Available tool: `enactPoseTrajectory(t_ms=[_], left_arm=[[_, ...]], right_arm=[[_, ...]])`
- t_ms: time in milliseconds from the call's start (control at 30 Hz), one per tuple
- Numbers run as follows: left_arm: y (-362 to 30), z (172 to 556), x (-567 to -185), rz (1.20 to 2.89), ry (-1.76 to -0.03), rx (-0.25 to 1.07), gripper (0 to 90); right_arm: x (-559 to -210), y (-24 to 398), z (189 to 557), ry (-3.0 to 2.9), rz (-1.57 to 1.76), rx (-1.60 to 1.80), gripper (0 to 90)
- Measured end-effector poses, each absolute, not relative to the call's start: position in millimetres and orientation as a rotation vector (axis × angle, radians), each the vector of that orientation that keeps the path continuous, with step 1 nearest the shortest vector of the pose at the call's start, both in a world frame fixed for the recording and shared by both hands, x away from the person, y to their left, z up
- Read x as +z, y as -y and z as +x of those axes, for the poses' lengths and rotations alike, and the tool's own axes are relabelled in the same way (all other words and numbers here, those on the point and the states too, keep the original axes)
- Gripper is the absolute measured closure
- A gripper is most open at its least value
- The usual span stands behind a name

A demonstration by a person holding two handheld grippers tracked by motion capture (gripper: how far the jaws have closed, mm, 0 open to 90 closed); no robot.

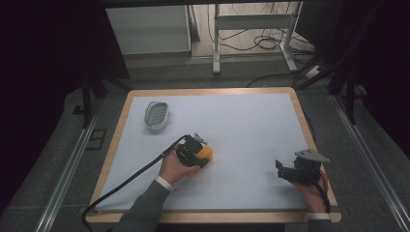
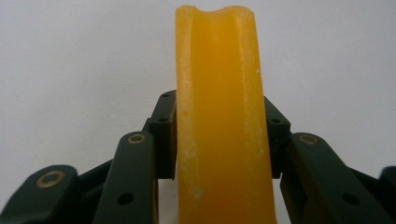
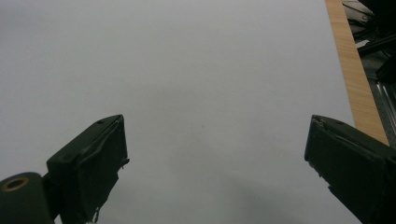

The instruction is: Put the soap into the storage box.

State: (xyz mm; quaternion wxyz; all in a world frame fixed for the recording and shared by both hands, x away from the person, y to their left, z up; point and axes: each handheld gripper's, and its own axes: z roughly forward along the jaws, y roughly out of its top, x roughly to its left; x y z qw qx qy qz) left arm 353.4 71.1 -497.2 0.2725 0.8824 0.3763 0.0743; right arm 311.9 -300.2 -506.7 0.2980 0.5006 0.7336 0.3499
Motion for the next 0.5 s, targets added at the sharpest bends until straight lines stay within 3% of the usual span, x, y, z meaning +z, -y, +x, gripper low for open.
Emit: enactPoseTrajectory(t_ms=[500], left_arm=[[-83.6,352.9,-479.0,2.322,-0.978,0.185,61.0]], right_arm=[[-506.5,302.0,311.8,-1.944,1.337,0.928,5.9]])
